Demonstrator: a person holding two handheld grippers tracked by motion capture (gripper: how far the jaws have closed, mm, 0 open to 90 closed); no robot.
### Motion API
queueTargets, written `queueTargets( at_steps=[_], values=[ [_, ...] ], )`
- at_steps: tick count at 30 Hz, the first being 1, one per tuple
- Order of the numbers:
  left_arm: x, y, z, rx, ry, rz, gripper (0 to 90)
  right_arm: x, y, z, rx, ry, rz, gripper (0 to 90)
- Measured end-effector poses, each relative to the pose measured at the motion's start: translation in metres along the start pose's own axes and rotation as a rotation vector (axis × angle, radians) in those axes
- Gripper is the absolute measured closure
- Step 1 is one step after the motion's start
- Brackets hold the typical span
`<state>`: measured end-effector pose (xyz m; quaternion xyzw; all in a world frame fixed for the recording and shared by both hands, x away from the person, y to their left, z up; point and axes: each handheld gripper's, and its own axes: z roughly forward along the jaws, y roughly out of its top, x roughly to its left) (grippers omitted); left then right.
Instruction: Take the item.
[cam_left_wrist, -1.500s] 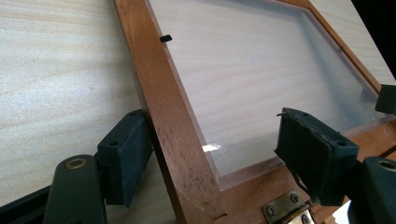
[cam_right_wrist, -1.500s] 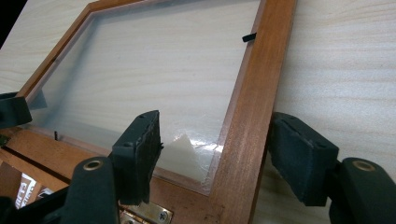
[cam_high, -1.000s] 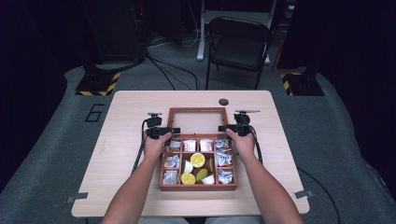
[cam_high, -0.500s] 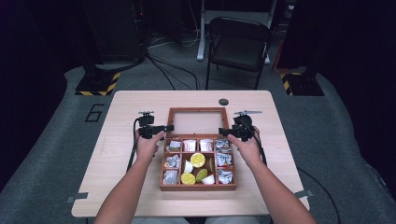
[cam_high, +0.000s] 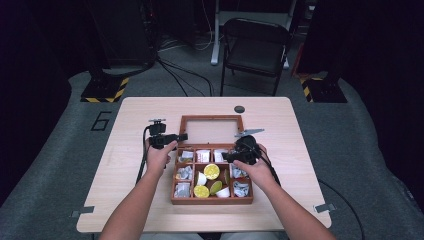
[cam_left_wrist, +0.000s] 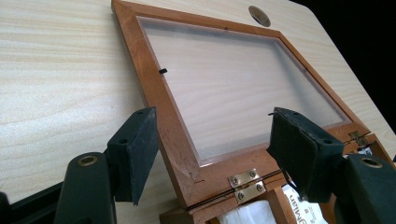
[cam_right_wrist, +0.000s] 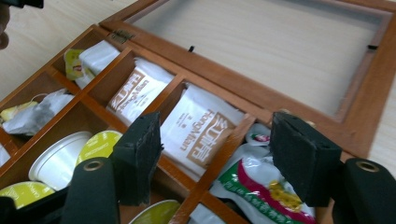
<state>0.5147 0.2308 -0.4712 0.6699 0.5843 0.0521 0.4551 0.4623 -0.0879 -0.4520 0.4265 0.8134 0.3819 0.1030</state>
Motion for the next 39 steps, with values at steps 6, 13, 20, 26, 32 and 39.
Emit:
queueTargets(
  at_steps=[6, 13, 20, 26, 32, 39],
  values=[
    [-0.001, 0.000, -0.001, 0.001, 0.002, -0.007, 32.8, 0.012, -0.005, 0.001, 0.003, 0.033, -0.025, 35.2],
    [-0.004, 0.001, -0.008, -0.005, -0.003, 0.004, 32.7, 0.035, -0.012, 0.000, 0.020, 0.080, -0.078, 35.4],
    [-0.005, 0.000, -0.011, -0.004, -0.010, 0.003, 32.8, 0.048, -0.020, 0.005, 0.032, 0.078, -0.109, 35.9],
    [-0.004, 0.000, -0.011, -0.005, -0.009, 0.006, 32.7, 0.057, -0.024, 0.008, 0.046, 0.094, -0.148, 36.1],
    [-0.006, -0.001, -0.010, -0.001, -0.006, 0.019, 32.7, 0.061, -0.024, 0.014, 0.060, 0.080, -0.154, 35.8],
    [-0.006, -0.001, -0.010, 0.000, -0.009, 0.026, 32.7, 0.065, -0.029, 0.022, 0.086, 0.065, -0.173, 33.7]
  ],
)
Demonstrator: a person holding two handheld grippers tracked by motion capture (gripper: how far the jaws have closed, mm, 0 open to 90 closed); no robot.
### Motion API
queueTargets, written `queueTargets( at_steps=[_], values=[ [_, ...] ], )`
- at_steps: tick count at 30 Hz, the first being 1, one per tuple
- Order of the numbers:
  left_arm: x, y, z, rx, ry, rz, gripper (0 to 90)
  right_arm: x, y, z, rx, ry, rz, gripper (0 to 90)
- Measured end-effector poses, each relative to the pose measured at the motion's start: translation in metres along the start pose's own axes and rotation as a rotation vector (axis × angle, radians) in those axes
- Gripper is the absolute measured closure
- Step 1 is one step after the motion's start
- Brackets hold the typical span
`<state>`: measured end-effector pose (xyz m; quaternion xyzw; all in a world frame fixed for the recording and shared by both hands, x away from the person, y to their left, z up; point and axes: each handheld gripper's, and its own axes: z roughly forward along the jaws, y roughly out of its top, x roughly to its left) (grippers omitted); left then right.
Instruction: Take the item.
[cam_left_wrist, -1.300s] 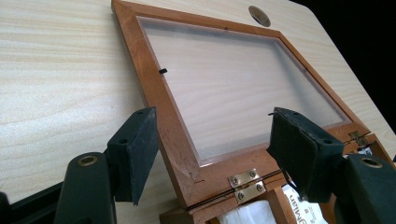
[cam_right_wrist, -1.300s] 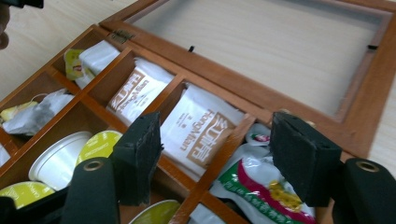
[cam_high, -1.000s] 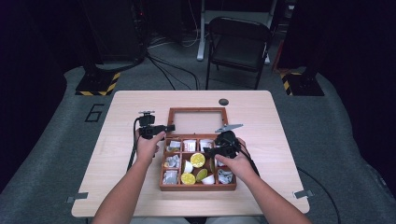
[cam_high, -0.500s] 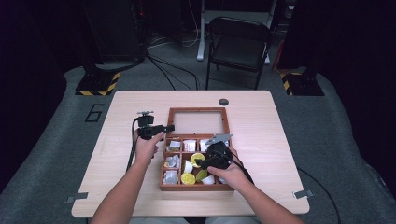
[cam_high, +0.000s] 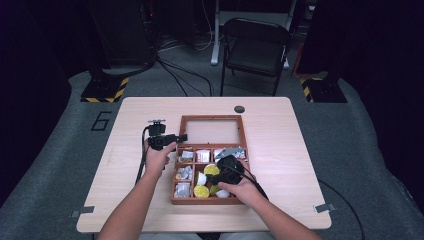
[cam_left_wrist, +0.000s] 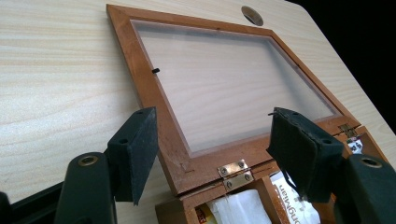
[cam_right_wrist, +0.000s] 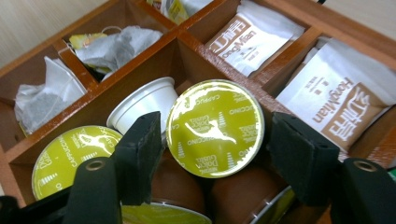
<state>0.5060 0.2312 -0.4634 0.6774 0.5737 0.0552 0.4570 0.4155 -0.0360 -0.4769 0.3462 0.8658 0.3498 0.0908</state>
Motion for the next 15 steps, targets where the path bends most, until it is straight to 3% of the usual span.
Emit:
queueTargets(
  at_steps=[6, 15],
  values=[
    [0.002, 0.000, -0.002, -0.008, 0.002, -0.009, 32.7, 0.008, 0.000, 0.005, 0.010, -0.030, -0.040, 32.6],
    [0.004, 0.001, -0.004, -0.012, -0.003, -0.011, 33.0, 0.008, 0.002, 0.012, 0.046, -0.020, -0.021, 36.4]
  ],
)
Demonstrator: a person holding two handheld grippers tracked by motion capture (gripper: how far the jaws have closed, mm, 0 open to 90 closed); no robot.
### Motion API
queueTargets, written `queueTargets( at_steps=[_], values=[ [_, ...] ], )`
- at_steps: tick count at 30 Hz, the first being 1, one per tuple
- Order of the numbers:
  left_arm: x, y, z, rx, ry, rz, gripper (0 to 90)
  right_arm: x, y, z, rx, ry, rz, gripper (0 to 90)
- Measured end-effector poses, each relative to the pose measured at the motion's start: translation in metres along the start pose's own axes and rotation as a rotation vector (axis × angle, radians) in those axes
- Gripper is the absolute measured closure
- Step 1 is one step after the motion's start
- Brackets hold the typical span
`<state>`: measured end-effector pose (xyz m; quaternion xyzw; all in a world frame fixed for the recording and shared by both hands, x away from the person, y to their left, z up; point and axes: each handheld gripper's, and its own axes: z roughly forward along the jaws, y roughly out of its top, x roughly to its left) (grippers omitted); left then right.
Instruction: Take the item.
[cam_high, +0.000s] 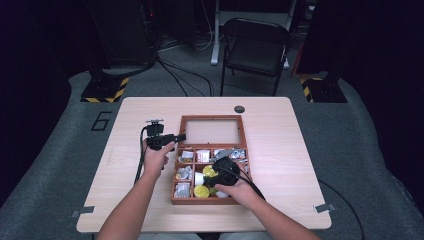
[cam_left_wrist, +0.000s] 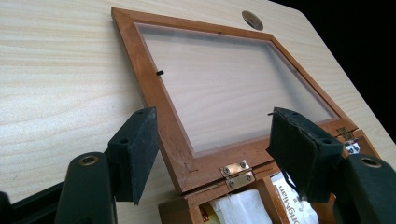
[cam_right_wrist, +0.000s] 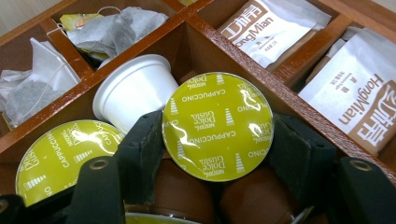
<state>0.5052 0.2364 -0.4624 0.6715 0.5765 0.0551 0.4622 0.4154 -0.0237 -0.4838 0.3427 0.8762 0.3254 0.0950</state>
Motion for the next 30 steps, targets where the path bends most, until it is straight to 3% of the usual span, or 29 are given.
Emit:
queueTargets(
  at_steps=[6, 13, 30],
  values=[
    [0.0017, 0.0001, -0.0004, 0.002, 0.006, 0.009, 33.1, -0.0005, 0.0006, 0.0012, 0.003, -0.001, 0.000, 36.5],
    [0.0025, 0.0000, -0.0010, -0.004, 0.011, -0.010, 33.2, -0.0014, 0.0006, 0.0012, 0.008, 0.006, -0.003, 36.3],
    [0.0039, 0.0001, -0.0013, -0.005, 0.015, -0.014, 33.5, -0.0054, 0.0010, -0.0008, 0.010, 0.032, 0.027, 36.9]
  ],
)
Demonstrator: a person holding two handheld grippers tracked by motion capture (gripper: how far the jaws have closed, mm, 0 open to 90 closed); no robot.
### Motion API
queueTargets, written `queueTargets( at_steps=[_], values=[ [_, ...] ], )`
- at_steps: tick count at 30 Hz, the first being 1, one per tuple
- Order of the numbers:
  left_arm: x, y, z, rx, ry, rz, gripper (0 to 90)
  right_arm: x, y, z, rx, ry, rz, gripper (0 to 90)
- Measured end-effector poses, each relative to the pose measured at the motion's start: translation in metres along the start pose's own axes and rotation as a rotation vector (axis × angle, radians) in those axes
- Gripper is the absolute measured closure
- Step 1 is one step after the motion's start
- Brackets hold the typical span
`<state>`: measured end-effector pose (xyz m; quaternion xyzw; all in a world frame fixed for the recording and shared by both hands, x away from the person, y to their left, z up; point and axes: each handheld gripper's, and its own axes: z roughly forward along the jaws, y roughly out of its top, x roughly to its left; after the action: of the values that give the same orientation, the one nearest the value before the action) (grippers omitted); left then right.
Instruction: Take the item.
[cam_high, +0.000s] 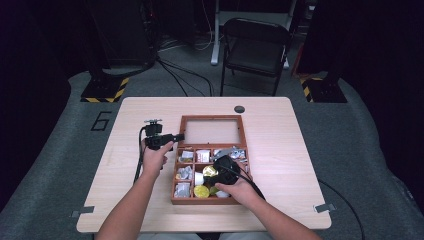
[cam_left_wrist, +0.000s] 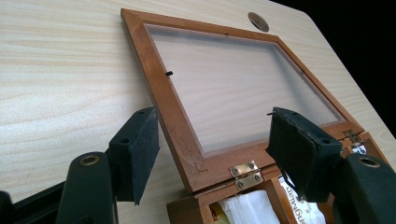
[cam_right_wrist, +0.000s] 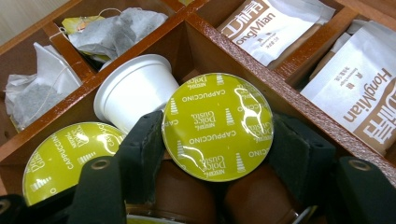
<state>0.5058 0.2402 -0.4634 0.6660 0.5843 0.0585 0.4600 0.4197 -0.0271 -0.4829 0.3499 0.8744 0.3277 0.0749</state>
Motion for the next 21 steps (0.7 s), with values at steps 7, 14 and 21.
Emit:
queueTargets(
  at_steps=[7, 14, 21],
  values=[
    [0.001, 0.000, -0.001, 0.005, 0.003, 0.002, 33.5, 0.000, 0.003, -0.007, -0.015, 0.003, 0.005, 36.9],
    [0.001, 0.001, -0.001, 0.000, 0.007, -0.001, 33.7, -0.001, 0.006, -0.018, -0.033, 0.015, 0.007, 36.9],
    [0.000, 0.001, -0.001, -0.005, 0.008, 0.000, 33.7, 0.001, 0.011, -0.026, -0.051, 0.020, -0.010, 36.9]
  ],
)
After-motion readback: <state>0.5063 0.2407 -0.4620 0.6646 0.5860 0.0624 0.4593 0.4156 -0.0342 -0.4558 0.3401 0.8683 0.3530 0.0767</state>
